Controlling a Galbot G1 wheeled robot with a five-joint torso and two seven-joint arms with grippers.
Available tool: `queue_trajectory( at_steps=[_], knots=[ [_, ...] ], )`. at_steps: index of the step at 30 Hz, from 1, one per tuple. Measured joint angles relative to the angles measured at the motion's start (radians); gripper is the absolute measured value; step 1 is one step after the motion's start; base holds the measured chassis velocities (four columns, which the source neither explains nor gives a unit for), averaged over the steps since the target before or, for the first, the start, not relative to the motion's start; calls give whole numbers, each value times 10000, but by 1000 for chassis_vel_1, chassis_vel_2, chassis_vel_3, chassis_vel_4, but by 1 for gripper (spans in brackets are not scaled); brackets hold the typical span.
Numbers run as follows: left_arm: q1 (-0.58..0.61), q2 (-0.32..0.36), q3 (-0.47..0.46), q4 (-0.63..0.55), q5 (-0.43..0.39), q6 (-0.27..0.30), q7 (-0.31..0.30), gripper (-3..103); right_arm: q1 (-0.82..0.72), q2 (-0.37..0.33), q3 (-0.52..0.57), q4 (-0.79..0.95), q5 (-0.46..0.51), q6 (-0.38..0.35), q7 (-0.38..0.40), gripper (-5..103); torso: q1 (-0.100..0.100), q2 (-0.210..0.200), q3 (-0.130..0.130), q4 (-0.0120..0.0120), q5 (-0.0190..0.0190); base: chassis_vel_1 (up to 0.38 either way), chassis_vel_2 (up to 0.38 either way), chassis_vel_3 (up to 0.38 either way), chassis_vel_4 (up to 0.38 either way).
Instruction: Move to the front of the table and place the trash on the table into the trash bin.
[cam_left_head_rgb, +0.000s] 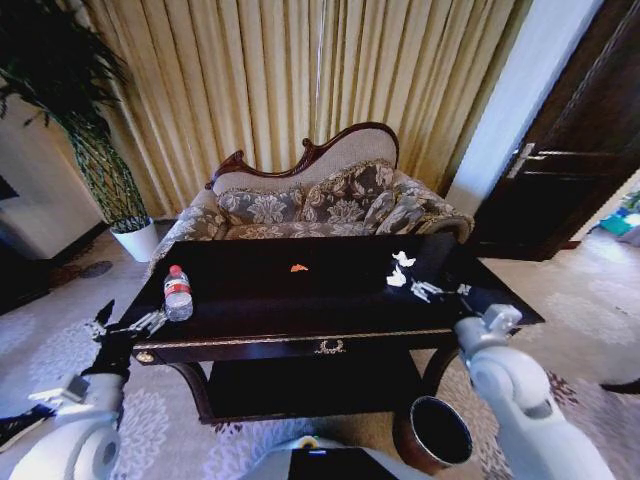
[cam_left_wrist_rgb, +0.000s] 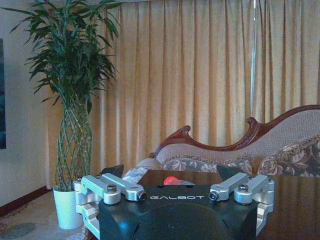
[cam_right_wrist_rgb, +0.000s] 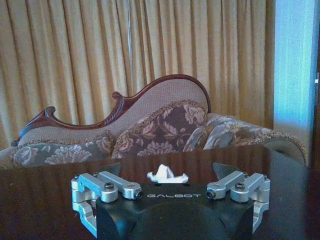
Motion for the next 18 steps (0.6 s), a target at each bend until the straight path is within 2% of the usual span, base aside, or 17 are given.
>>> queue_trajectory(
  at_steps=[5, 10, 18],
  knots=[
    [90, 19, 59, -149, 95, 90, -96, 100, 837, -616, -221, -417, 588, -590, 201, 100, 0, 1, 0, -4, 3, 0, 0, 0, 0],
    [187, -12, 102, -212, 184, 99, -104, 100, 1520, -1025, -530, -842, 740, -1049, 211, 100, 0, 1, 0, -2, 3, 0, 0, 0, 0],
    [342, -67, 101, -258, 451, 100, -105, 100, 3270, -1986, -1121, -1783, 1676, -2477, 213, 100, 0, 0, 0, -3, 1, 0, 0, 0, 0]
  ],
)
